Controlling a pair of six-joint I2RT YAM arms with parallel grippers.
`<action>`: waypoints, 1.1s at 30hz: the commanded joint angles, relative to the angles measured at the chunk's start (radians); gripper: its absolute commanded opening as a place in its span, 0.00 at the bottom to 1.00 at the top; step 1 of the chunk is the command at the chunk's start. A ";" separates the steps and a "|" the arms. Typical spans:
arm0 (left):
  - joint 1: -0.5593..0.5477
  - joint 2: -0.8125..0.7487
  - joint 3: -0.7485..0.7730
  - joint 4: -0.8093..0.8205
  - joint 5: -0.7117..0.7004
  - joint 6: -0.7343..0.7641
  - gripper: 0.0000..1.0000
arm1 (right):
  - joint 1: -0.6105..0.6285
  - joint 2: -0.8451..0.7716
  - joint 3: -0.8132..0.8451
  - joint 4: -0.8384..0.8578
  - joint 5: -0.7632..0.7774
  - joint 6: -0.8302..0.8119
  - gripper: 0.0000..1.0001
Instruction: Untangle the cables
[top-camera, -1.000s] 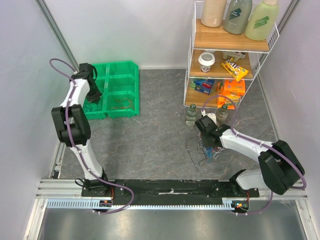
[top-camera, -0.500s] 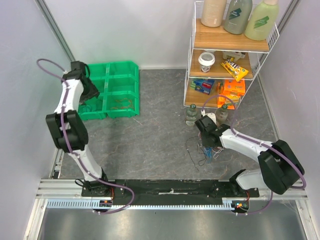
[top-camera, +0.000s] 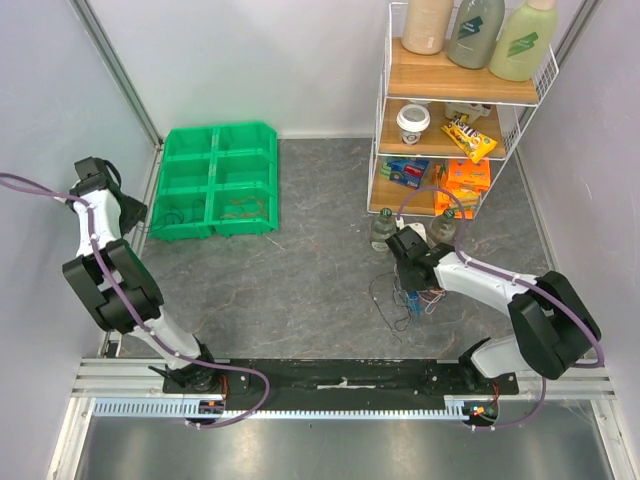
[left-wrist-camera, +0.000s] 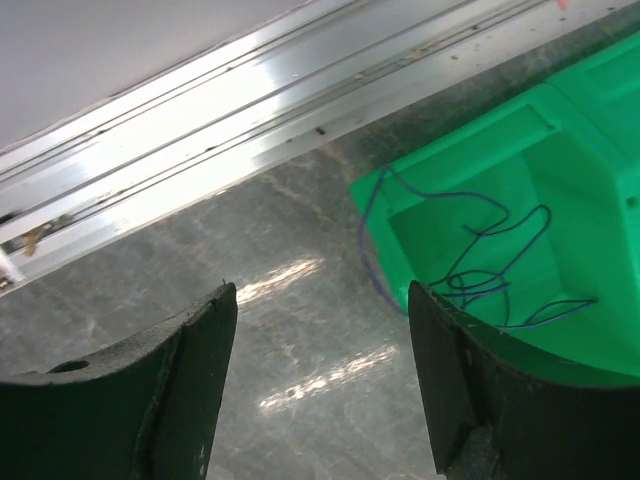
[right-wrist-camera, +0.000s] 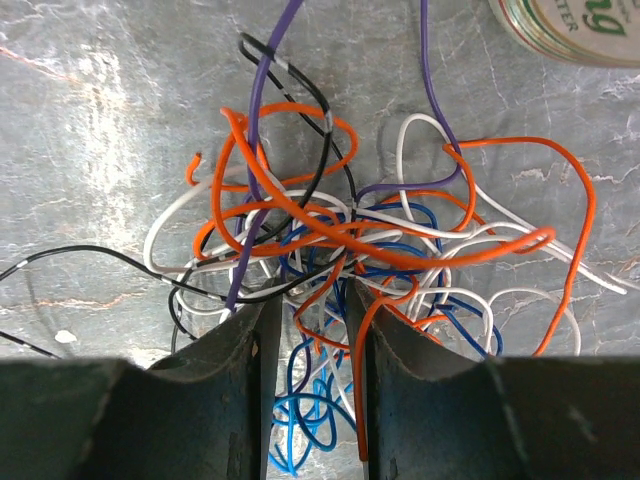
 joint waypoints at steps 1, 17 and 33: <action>-0.001 0.047 -0.004 0.159 0.046 0.006 0.74 | -0.001 0.013 0.050 0.001 -0.011 -0.021 0.40; -0.002 0.115 -0.072 0.270 0.067 0.004 0.47 | -0.001 0.007 0.059 -0.031 0.000 -0.007 0.40; -0.173 0.141 -0.005 0.310 0.234 0.064 0.02 | -0.001 -0.034 0.025 -0.034 0.030 0.050 0.40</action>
